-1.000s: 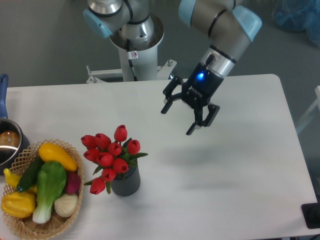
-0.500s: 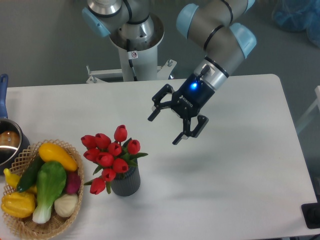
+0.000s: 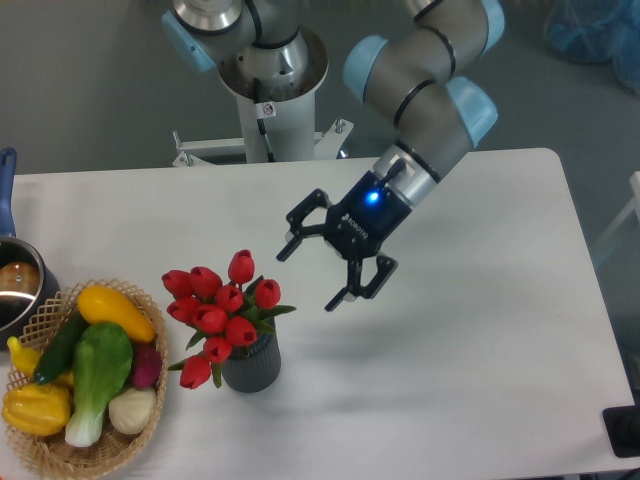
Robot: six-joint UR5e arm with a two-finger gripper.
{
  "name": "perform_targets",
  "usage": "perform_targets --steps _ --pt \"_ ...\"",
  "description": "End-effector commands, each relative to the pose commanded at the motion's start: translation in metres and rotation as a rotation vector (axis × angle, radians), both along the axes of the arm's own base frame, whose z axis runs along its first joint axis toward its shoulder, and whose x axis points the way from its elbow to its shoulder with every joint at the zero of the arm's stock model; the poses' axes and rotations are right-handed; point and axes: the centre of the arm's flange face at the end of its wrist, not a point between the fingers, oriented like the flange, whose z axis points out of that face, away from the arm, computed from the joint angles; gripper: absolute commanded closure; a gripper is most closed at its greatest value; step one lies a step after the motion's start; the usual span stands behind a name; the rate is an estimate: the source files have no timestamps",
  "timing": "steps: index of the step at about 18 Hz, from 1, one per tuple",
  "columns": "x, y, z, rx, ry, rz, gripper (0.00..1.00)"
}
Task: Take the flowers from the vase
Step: 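Lower the open gripper toward the red tulip stems above the black vase, then close the gripper around the tulip stems just above the vase rim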
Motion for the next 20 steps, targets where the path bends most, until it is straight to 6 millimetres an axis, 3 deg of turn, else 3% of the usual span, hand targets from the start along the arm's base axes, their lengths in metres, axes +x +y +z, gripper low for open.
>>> perform_targets --steps 6,9,20 --pt "0.007 0.023 -0.010 0.010 0.031 -0.043 0.00" --pt "0.020 0.034 -0.012 0.008 0.042 -0.073 0.00" --pt "0.047 0.056 -0.018 0.008 0.046 -0.132 0.00"
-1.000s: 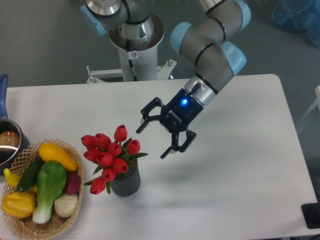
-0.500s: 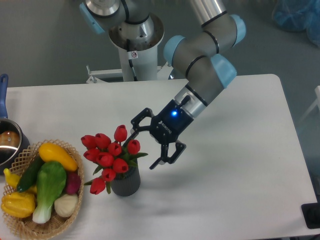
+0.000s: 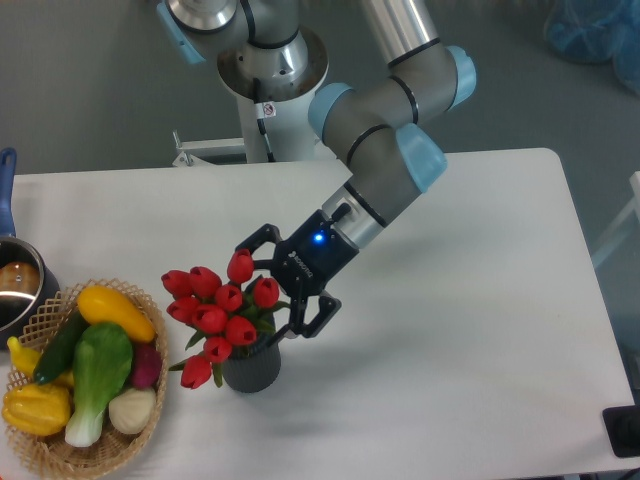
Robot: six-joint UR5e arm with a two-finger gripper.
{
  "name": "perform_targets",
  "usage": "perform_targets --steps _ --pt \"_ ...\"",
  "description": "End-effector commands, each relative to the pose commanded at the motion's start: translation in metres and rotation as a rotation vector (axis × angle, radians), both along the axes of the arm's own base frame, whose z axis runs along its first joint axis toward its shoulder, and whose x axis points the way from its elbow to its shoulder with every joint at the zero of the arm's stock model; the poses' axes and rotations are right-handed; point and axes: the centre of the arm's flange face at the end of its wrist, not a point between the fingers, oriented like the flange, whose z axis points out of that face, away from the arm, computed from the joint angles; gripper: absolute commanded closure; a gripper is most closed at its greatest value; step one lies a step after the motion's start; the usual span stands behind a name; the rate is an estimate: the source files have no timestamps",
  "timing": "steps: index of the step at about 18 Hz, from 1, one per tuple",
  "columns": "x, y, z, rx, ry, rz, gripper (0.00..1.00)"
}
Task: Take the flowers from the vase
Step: 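Close the gripper around the tulip stems just above the vase rim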
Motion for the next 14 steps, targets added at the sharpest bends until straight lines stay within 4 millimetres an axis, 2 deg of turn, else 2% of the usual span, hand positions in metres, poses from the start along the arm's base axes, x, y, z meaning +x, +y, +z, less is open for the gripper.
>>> perform_targets --steps 3,4,5,9,13,14 --pt "0.0002 0.0002 0.0005 0.007 0.000 -0.003 0.02" --pt "0.0002 0.0004 0.0023 0.012 0.002 -0.004 0.17" --pt "-0.0009 0.0001 0.0030 0.014 0.004 -0.003 0.26" --pt "-0.0045 -0.0026 0.0040 0.022 0.015 -0.002 0.43" --pt "-0.0040 -0.0020 0.0031 0.021 0.017 -0.004 0.66" --pt "-0.0048 -0.0026 0.0030 0.023 0.021 -0.005 0.66"
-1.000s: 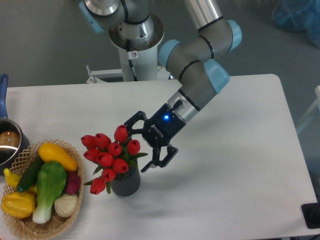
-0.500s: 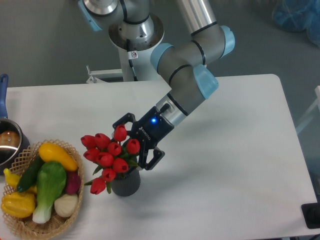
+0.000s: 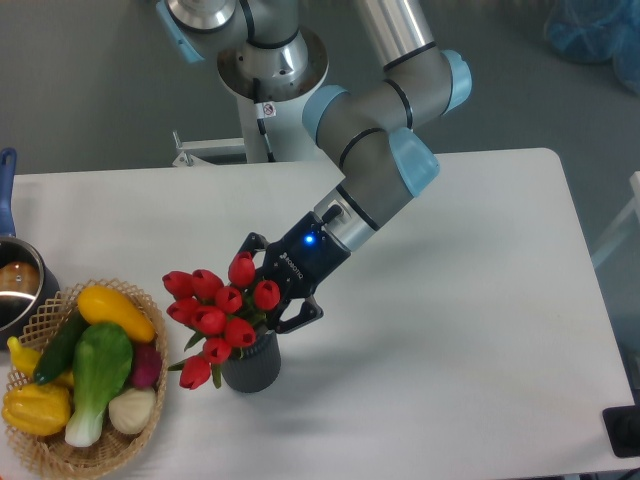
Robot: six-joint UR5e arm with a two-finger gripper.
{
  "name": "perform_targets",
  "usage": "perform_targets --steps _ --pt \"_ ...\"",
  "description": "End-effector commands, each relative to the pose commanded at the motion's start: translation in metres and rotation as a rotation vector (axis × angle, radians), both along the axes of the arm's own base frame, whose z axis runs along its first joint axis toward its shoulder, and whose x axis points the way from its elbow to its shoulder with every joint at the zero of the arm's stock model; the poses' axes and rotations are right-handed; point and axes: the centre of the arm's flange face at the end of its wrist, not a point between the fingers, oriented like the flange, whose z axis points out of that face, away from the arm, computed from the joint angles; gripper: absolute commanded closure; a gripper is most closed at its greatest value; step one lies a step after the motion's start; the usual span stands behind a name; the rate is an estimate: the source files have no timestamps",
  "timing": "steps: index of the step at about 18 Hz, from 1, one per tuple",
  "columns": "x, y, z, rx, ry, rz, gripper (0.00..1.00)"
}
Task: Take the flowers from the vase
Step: 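Close the gripper around the tulip stems just above the vase rim, then lift the gripped tulips straight up out of the black vase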
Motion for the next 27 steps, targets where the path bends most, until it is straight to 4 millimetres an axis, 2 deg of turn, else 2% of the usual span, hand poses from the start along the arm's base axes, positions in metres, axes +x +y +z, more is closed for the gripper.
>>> perform_targets --steps 9,15,18,22,27 --pt "0.000 -0.001 0.003 0.009 -0.003 0.000 0.67" --pt "0.001 0.000 0.010 0.076 -0.060 -0.004 0.67" --pt "0.000 -0.004 0.017 0.083 -0.063 0.006 0.67" --pt "0.000 -0.007 0.038 0.128 -0.073 0.009 0.67" --pt "-0.010 -0.010 0.055 0.127 -0.081 0.039 0.67"
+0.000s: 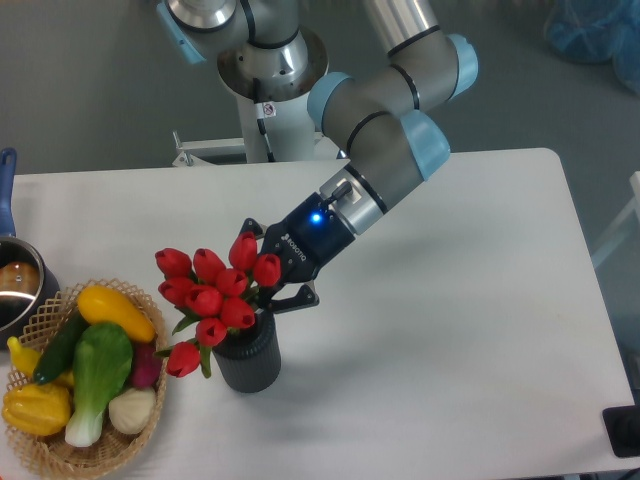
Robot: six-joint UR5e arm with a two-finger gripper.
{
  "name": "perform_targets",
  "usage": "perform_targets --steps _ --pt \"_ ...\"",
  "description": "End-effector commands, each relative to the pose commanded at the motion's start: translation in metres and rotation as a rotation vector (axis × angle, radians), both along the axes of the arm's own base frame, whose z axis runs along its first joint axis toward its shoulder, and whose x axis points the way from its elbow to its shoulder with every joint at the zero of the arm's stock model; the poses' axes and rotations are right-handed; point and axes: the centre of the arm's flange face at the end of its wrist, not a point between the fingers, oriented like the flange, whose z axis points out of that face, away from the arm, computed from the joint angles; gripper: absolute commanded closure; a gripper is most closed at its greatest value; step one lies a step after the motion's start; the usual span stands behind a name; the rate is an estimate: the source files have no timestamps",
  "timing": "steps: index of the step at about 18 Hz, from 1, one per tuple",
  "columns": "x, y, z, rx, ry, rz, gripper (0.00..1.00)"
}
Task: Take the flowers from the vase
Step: 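Lift the gripped tulips straight up out of the black vase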
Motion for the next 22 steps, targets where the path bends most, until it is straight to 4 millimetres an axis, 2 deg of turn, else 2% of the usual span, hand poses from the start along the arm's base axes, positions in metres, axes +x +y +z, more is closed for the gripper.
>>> perform_targets --steps 7,11,16,22 --pt "-0.007 -0.013 0.022 0.004 0.000 0.039 0.67" --pt "-0.006 -0.012 0.030 0.017 -0.019 0.039 0.67" --pt "0.003 -0.013 0.071 0.046 -0.048 0.047 0.67" --pt "0.000 -0.010 0.091 0.053 -0.050 0.055 0.67"
